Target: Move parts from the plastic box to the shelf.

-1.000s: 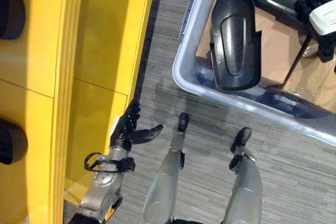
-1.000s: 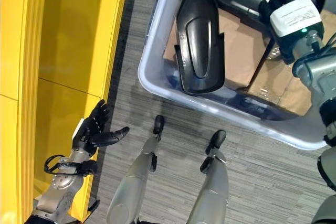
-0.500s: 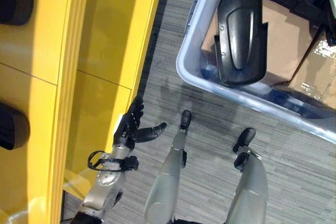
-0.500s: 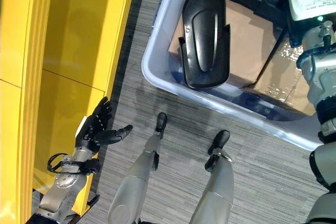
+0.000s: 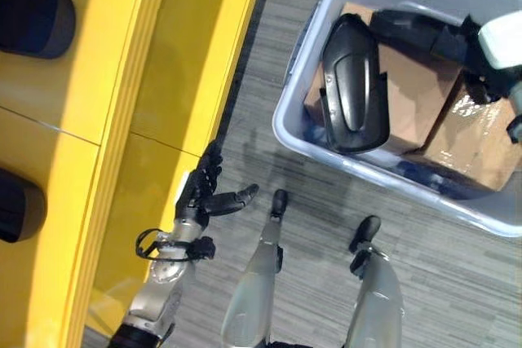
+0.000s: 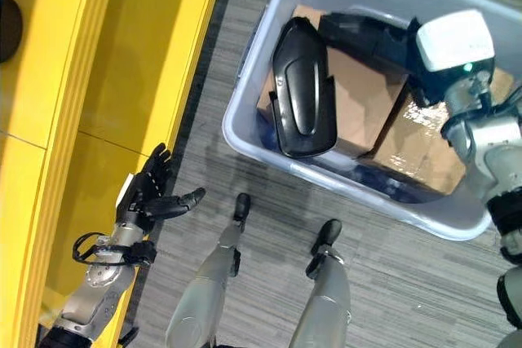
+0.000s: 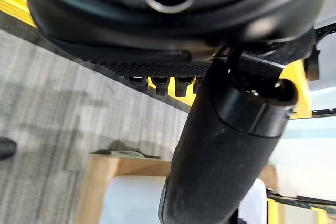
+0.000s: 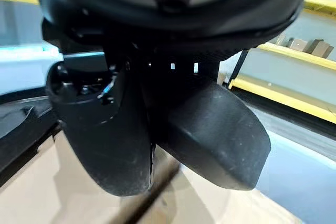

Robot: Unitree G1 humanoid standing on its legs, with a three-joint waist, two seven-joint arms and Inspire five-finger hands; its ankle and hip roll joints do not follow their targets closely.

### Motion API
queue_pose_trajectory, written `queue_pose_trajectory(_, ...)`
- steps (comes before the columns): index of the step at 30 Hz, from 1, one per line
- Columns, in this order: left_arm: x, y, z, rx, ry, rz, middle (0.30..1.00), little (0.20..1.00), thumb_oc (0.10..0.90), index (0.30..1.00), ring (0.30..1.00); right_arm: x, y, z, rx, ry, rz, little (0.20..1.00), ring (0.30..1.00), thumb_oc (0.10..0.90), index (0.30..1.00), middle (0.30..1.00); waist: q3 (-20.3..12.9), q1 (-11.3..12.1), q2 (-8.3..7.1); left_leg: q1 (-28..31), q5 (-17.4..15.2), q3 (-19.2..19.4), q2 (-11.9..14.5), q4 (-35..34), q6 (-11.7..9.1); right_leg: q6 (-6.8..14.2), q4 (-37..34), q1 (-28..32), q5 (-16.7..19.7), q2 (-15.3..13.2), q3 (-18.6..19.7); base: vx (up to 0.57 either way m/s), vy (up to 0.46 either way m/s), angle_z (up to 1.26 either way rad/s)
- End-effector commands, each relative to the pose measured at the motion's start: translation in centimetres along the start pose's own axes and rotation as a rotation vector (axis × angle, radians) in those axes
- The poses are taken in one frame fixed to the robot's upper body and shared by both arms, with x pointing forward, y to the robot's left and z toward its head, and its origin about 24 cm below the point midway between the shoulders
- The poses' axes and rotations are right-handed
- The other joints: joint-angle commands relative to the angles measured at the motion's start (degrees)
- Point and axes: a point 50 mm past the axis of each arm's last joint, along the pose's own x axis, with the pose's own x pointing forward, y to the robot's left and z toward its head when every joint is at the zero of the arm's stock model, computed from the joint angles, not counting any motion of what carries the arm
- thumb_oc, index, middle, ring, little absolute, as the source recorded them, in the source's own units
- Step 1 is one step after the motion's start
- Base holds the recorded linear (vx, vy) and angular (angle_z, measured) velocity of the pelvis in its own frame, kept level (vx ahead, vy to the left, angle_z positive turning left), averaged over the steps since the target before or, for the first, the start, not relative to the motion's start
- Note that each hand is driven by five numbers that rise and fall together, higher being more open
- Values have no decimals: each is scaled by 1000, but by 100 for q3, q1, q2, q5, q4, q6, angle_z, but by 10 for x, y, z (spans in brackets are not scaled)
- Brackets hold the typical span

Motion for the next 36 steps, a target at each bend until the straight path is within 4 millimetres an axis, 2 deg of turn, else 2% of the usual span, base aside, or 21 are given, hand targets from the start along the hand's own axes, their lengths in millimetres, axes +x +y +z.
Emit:
queue_pose_trajectory(1, 0, 7, 21, -13, -121, 42, 1000, 1000, 900, 1000, 1000, 2, -32, -6, -28, -8, -153, 300, 300, 400, 300, 300, -41, 21, -253, 597, -220, 31, 500, -271, -285, 463, -323, 886, 167, -301, 72, 26, 5, -5)
queue_pose_trajectory(3, -4, 11, 18, -13, -102, 57, 1000, 1000, 900, 1000, 1000, -13, -24, -1, 91, 9, -192, 300, 300, 400, 300, 300, -269, -68, -345, 890, -249, 22, 546, -369, -317, 459, -597, 1293, 151, -248, 18, 44, 3, -8)
queue_pose_trajectory(8, -7, 14, 15, -7, -86, 59, 1000, 1000, 900, 1000, 1000, -29, -14, 0, 189, 37, -204, 300, 300, 400, 300, 300, -470, -86, -398, 1085, -217, 28, 596, -473, -336, 462, -854, 1562, 227, -189, -38, 18, 5, -7)
queue_pose_trajectory(10, -13, 19, 9, -5, -53, 69, 1000, 1000, 900, 1000, 1000, -47, 4, 5, 294, 59, -181, 300, 300, 400, 300, 300, -767, -156, -443, 1333, -238, 80, 656, -548, -354, 474, -1068, 1862, 243, -119, -61, 36, 0, -8)
queue_pose_trajectory(16, -23, 28, 0, 13, -5, 89, 1000, 1000, 900, 1000, 1000, -71, 17, 11, 433, 87, -180, 300, 300, 400, 300, 300, -1161, -243, -550, 1726, -285, 148, 777, -654, -386, 496, -1314, 2275, 236, 27, -83, 36, -37, -7)
queue_pose_trajectory(20, -39, 37, -13, 10, 63, 138, 1000, 1000, 900, 1000, 1000, -90, 26, 36, 658, 86, -197, 300, 300, 400, 300, 300, -1669, -332, -624, 2176, -365, 257, 1028, -692, -401, 435, -1316, 2593, 33, 269, 32, 57, -100, -15)
queue_pose_trajectory(21, -39, 38, -13, 11, 65, 138, 1000, 1000, 900, 1000, 1000, -91, 27, 37, 660, 86, -196, 300, 300, 400, 300, 300, -1669, -328, -626, 2193, -369, 262, 1040, -698, -407, 429, -1312, 2601, 25, 279, 36, 18, -77, -20)
queue_pose_trajectory(23, -47, 42, -20, 8, 100, 168, 1000, 1000, 900, 1000, 1000, -91, 27, 56, 763, 43, -191, 300, 300, 400, 300, 300, -1893, -343, -635, 2385, -352, 308, 1248, -699, -443, 347, -1218, 2665, -175, 500, 119, 13, -144, -20)
queue_pose_trajectory(27, -55, 44, -25, -7, 124, 197, 1000, 1000, 900, 1000, 1000, -86, 24, 75, 849, -20, -188, 300, 300, 400, 300, 300, -1994, -309, -602, 2551, -244, 381, 1532, -712, -492, 223, -907, 2615, -449, 761, 217, -31, -124, -20)
queue_pose_trajectory(29, -59, 44, -29, -23, 135, 215, 1000, 1000, 900, 1000, 1000, -79, 18, 86, 913, -55, -212, 300, 300, 400, 300, 300, -2015, -250, -575, 2564, -65, 393, 1722, -748, -563, 124, -714, 2569, -632, 951, 233, -99, -189, -25)
queue_pose_trajectory(32, -61, 42, -31, -38, 135, 236, 1000, 1000, 900, 1000, 1000, -68, 4, 102, 994, -107, -274, 300, 300, 400, 300, 300, -1977, -119, -502, 2409, 468, 333, 1936, -761, -684, -34, -631, 2496, -730, 1202, 144, -145, -185, -18)
queue_pose_trajectory(34, -59, 40, -33, -49, 140, 243, 1000, 1000, 900, 1000, 1000, -64, -1, 102, 1000, -109, -306, 300, 300, 400, 300, 300, -1918, -48, -460, 2217, 886, 307, 1942, -761, -711, -107, -705, 2526, -711, 1229, -7, -161, -141, -5)
queue_pose_trajectory(35, -56, 38, -35, -53, 146, 238, 1000, 1000, 900, 1000, 1000, -64, -3, 101, 1006, -101, -321, 300, 300, 400, 300, 300, -1862, -54, -484, 2115, 937, 523, 1859, -700, -602, -150, -817, 2604, -669, 1176, -139, -186, -151, 20)
queue_pose_trajectory(36, -53, 37, -35, -52, 142, 233, 1000, 1000, 900, 1000, 1000, -65, -3, 98, 996, -89, -328, 300, 300, 400, 300, 300, -1824, -110, -540, 2041, 798, 895, 1757, -509, -469, -199, -943, 2657, -599, 1126, -273, -187, -158, 49)
